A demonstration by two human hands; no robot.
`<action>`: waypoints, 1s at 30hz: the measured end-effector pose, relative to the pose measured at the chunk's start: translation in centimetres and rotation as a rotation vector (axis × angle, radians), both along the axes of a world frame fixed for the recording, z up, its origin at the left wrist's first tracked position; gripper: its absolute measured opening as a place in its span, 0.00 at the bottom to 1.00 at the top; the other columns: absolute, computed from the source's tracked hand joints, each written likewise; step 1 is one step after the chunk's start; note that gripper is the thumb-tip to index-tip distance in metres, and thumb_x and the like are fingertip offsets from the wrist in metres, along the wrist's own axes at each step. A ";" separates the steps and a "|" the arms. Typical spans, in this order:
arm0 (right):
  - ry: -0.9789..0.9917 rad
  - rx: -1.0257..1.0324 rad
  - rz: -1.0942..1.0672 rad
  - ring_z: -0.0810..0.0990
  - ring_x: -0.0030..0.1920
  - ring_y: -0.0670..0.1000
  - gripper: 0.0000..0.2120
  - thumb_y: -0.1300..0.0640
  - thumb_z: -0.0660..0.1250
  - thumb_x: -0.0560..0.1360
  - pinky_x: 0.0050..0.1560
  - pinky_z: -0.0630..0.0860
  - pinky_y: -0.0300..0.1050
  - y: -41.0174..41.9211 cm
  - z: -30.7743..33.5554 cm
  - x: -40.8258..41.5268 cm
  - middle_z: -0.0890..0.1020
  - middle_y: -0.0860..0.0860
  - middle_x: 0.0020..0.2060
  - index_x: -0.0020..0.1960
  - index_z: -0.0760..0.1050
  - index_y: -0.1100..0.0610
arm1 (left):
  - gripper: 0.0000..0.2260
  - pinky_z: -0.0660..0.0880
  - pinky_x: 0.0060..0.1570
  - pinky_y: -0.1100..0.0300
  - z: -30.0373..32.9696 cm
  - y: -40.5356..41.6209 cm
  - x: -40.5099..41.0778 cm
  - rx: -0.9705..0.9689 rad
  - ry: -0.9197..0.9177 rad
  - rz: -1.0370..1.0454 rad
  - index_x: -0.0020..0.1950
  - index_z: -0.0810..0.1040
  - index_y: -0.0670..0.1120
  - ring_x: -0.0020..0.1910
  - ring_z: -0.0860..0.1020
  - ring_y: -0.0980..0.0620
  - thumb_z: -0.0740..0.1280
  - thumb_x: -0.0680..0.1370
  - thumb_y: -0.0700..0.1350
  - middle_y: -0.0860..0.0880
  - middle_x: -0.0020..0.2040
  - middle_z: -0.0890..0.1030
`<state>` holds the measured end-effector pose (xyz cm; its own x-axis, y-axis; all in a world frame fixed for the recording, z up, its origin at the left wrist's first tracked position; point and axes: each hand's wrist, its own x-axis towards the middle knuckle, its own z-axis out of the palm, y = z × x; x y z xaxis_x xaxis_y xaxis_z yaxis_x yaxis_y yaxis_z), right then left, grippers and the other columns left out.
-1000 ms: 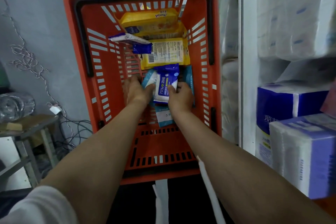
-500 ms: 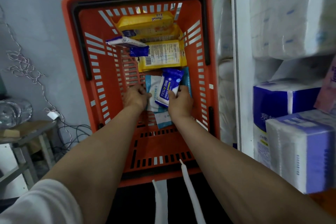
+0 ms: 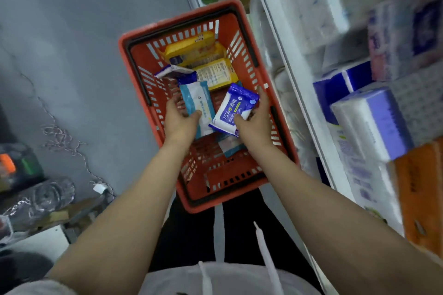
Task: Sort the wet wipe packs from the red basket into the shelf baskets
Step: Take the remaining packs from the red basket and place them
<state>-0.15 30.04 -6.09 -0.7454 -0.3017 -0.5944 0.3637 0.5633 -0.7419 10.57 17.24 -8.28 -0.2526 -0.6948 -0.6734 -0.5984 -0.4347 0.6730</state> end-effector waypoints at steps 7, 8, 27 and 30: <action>0.144 -0.084 -0.310 0.83 0.47 0.46 0.30 0.66 0.70 0.68 0.48 0.80 0.46 5.4 8.7 2.9 0.81 0.44 0.50 0.66 0.67 0.48 | 0.22 0.79 0.46 0.64 9.1 2.5 1.4 -0.070 0.285 -0.222 0.64 0.73 0.49 0.46 0.81 0.61 0.69 0.73 0.33 0.52 0.54 0.82; 0.167 -0.085 -0.346 0.82 0.47 0.44 0.34 0.66 0.71 0.69 0.49 0.80 0.45 6.5 9.9 3.3 0.80 0.41 0.49 0.70 0.65 0.48 | 0.21 0.79 0.46 0.63 10.2 3.2 1.6 -0.065 0.310 -0.252 0.64 0.74 0.48 0.46 0.82 0.60 0.70 0.73 0.34 0.51 0.54 0.82; 0.485 -0.423 -1.100 0.85 0.44 0.52 0.21 0.71 0.70 0.71 0.39 0.84 0.50 44.0 28.5 25.7 0.82 0.53 0.51 0.59 0.71 0.55 | 0.09 0.80 0.44 0.57 28.8 36.1 12.2 0.117 0.744 -0.663 0.49 0.76 0.46 0.45 0.82 0.52 0.72 0.74 0.36 0.49 0.46 0.83; 0.548 -0.427 -1.208 0.86 0.44 0.54 0.17 0.69 0.74 0.69 0.41 0.84 0.51 51.3 31.2 31.5 0.84 0.53 0.46 0.53 0.75 0.56 | 0.13 0.80 0.41 0.61 31.3 43.8 15.6 0.219 0.770 -0.749 0.53 0.74 0.44 0.49 0.83 0.48 0.73 0.74 0.35 0.46 0.51 0.82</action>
<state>31.36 81.34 25.15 -0.7766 0.6061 -0.1718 0.0675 -0.1911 -0.9792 26.22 61.05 23.00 -0.9669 -0.0739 -0.2444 -0.2133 -0.2922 0.9323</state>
